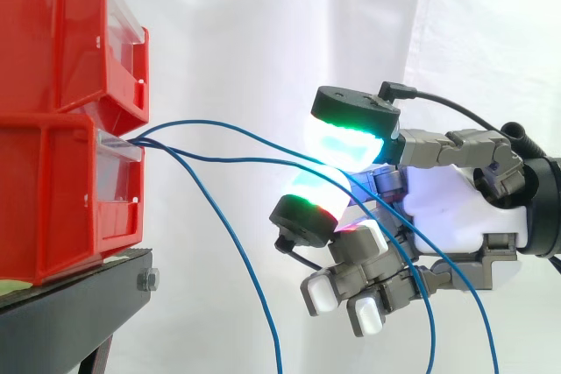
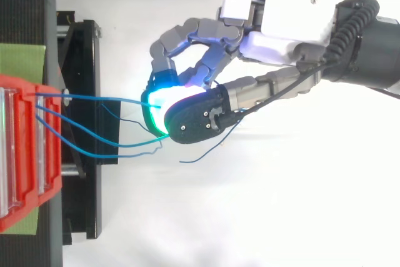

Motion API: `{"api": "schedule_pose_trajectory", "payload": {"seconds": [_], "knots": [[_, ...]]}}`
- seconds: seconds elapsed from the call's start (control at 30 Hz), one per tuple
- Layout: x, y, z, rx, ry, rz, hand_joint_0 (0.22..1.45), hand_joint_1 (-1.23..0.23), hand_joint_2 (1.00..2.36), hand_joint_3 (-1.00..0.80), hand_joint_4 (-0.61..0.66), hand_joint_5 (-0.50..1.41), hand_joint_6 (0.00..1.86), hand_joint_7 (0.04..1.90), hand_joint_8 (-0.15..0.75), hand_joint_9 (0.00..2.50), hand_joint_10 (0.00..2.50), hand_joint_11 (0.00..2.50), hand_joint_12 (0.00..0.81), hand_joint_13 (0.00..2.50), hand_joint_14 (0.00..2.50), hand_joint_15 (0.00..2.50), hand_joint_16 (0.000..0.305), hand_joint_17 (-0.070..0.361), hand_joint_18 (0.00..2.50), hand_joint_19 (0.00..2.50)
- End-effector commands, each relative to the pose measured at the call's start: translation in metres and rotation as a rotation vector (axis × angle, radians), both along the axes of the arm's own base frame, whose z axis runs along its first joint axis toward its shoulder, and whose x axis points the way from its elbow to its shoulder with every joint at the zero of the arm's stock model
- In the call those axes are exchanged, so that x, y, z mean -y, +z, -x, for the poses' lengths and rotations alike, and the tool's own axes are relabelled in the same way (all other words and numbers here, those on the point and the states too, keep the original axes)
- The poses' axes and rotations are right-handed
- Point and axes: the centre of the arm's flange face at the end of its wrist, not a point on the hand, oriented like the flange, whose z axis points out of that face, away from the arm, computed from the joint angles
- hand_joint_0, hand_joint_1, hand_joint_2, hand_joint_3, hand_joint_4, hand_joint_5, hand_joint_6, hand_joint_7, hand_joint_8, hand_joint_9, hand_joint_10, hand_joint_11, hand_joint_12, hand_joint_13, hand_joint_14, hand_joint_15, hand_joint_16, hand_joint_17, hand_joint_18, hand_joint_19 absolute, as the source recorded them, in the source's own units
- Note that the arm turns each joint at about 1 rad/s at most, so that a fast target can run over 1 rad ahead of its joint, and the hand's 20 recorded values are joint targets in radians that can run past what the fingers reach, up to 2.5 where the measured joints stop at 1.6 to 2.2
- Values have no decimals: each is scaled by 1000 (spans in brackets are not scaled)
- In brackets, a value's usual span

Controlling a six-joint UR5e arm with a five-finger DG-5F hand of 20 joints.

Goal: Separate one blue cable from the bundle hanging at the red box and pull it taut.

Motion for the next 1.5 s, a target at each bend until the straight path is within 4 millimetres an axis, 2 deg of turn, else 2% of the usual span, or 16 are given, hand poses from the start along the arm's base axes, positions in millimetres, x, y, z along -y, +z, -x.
{"api": "schedule_pose_trajectory", "payload": {"seconds": [0.0, 0.17, 0.5, 0.67, 0.8, 1.07, 1.1, 1.13, 1.17, 1.2, 1.23, 1.33, 1.47], "knots": [[0, 0, 0, 1, 0, 0, 602, -716, 1024, -24, 163, -188, 889, 1360, 388, 1042, 24, 1025, 442, 760, 20, 627, 61, 138, 850, 646], [0, 0, 0, 1, 0, 0, 615, -725, 1023, -50, 168, -190, 892, 1353, 396, 1027, 25, 1030, 444, 746, 21, 626, 61, 138, 838, 631], [2, 0, 2, -11, -3, -6, 698, -757, 1010, -351, 271, -205, 871, 1332, 405, 923, 25, 1023, 446, 630, 20, 532, 61, 136, 742, 573], [10, 15, 10, -37, -9, -1, 733, -771, 1005, -440, 263, -210, 873, 1378, 403, 909, 24, 1036, 446, 617, 20, 514, 61, 136, 736, 545], [12, 23, 16, -63, -12, 5, 741, -767, 1002, -460, 237, -215, 881, 1347, 398, 914, 23, 1150, 443, 614, 19, 504, 61, 137, 735, 537], [13, 22, 18, -76, -14, 11, 749, -759, 1002, -475, 185, -220, 889, 1272, 405, 794, 12, 1405, 431, 679, 21, 564, 57, 129, 755, 512], [12, 21, 17, -76, -12, 12, 753, -774, 1002, -461, 145, -220, 888, 1283, 410, 724, 13, 1349, 423, 676, 19, 556, 56, 127, 746, 488], [10, 21, 17, -73, -10, 14, 758, -790, 1004, -439, 115, -219, 886, 1325, 408, 652, 17, 1172, 408, 640, 19, 515, 55, 124, 726, 463], [11, 21, 17, -71, -12, 14, 761, -792, 1004, -434, 107, -219, 885, 1327, 405, 620, 18, 1066, 402, 610, 18, 484, 55, 123, 713, 459], [9, 22, 16, -68, -10, 13, 758, -798, 1006, -421, 103, -219, 886, 1341, 384, 535, 17, 831, 398, 588, 16, 436, 54, 121, 697, 427], [9, 22, 16, -68, -10, 13, 756, -800, 1007, -413, 102, -219, 885, 1347, 374, 493, 17, 762, 395, 573, 15, 409, 54, 121, 690, 418], [8, 22, 16, -68, -9, 13, 751, -804, 1008, -387, 100, -219, 887, 1361, 340, 342, 10, 342, 379, 470, 10, 257, 52, 117, 646, 371], [7, 22, 16, -65, -6, 13, 751, -806, 1008, -386, 92, -218, 892, 1354, 324, 261, 4, 154, 377, 417, 6, 174, 52, 117, 625, 354]]}}
